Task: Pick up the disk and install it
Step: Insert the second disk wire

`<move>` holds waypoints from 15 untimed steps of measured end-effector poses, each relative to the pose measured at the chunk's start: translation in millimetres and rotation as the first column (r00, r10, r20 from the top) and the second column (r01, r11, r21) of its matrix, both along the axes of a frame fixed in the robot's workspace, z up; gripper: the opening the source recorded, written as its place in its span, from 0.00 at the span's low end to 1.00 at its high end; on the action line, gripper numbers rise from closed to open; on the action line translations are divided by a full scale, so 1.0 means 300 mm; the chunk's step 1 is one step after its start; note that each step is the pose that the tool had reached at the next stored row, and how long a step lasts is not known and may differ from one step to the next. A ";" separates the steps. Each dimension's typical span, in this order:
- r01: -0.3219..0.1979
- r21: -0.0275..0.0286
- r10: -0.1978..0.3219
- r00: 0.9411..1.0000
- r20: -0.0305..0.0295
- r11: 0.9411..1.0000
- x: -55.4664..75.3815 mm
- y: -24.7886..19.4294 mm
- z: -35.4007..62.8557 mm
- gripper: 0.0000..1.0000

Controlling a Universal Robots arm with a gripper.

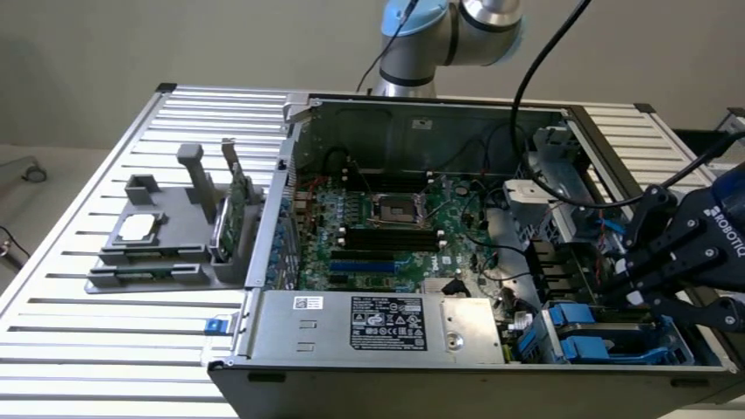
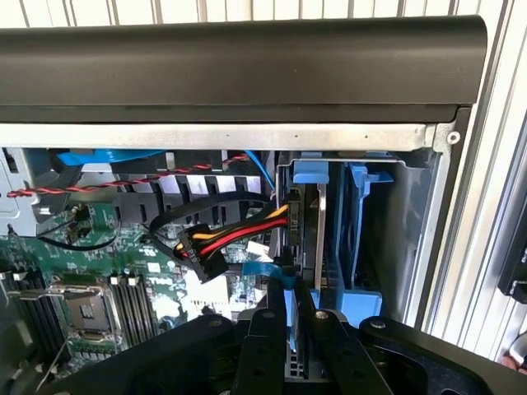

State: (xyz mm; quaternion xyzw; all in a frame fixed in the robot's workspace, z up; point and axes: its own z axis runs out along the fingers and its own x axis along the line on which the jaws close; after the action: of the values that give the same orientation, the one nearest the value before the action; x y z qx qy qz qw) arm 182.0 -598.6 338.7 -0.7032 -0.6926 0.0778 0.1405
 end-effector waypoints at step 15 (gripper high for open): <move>0.001 0.021 0.000 1.000 -0.013 1.000 0.012 -0.019 -0.034 0.16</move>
State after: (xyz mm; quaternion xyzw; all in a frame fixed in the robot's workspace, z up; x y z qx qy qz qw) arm 185.5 -604.2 328.4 -0.7014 -0.6922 0.0749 0.1523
